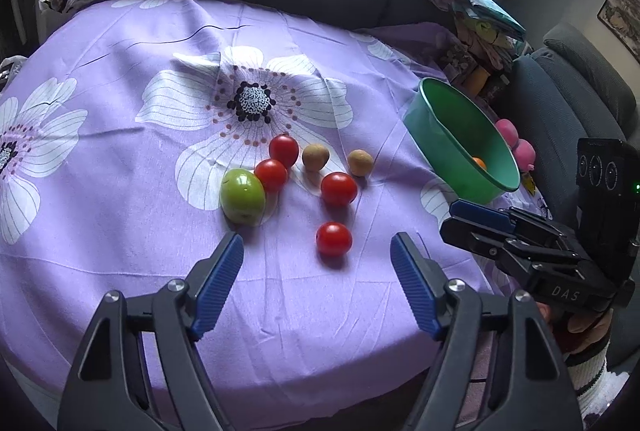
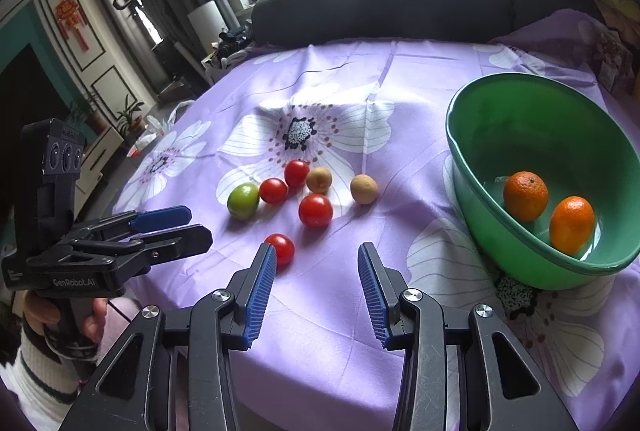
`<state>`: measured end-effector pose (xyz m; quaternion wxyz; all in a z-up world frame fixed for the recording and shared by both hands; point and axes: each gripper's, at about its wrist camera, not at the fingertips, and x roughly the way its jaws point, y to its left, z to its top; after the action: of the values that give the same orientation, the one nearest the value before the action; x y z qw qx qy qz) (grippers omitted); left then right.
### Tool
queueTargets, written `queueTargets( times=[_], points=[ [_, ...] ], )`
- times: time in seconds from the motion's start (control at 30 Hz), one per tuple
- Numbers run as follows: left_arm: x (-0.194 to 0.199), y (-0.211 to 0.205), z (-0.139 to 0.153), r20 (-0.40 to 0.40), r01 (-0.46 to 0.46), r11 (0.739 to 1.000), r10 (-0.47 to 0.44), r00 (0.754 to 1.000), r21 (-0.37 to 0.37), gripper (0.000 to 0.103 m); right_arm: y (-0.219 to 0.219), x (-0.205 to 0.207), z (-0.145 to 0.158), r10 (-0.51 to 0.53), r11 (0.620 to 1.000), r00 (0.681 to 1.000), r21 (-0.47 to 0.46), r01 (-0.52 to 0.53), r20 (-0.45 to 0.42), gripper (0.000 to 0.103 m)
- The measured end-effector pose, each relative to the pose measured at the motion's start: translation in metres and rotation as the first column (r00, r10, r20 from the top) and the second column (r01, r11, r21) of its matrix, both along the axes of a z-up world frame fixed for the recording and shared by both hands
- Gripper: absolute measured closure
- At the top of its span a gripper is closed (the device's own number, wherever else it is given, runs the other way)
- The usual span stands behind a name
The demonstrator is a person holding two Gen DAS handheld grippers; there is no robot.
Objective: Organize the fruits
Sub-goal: 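Withdraw the left tool from the bowl back toward the tomatoes, then grasp a red cherry tomato with the left tool while the right tool grasps another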
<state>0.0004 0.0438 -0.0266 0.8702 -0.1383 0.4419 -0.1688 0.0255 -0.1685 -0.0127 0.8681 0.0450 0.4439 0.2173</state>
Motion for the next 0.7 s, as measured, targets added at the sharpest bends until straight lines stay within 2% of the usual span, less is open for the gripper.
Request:
queueTargets(
  times=[0.17,0.37,0.57,0.7],
  points=[
    [0.002,0.006,-0.003,-0.002,-0.004,1.0,0.004,1.0,-0.018,0.033,0.008,0.004,-0.008,0.034,0.999,0.999,-0.003,-0.034,-0.028,0.06],
    [0.006,0.0,-0.009,-0.006,0.049,0.998,-0.049,0.999,-0.032,0.033,0.023,0.008,-0.023,0.092,0.996,0.994,-0.009,-0.092,-0.067,0.06],
    [0.014,0.005,-0.013,-0.016,0.054,0.996,-0.056,0.998,-0.073,0.033,0.043,0.017,-0.039,0.135,0.988,0.986,-0.064,-0.141,-0.094,0.06],
    [0.018,0.007,-0.014,-0.019,0.059,0.996,-0.06,0.998,-0.07,0.033,0.055,0.026,-0.047,0.152,0.983,0.983,-0.09,-0.161,-0.1,0.06]
  ],
)
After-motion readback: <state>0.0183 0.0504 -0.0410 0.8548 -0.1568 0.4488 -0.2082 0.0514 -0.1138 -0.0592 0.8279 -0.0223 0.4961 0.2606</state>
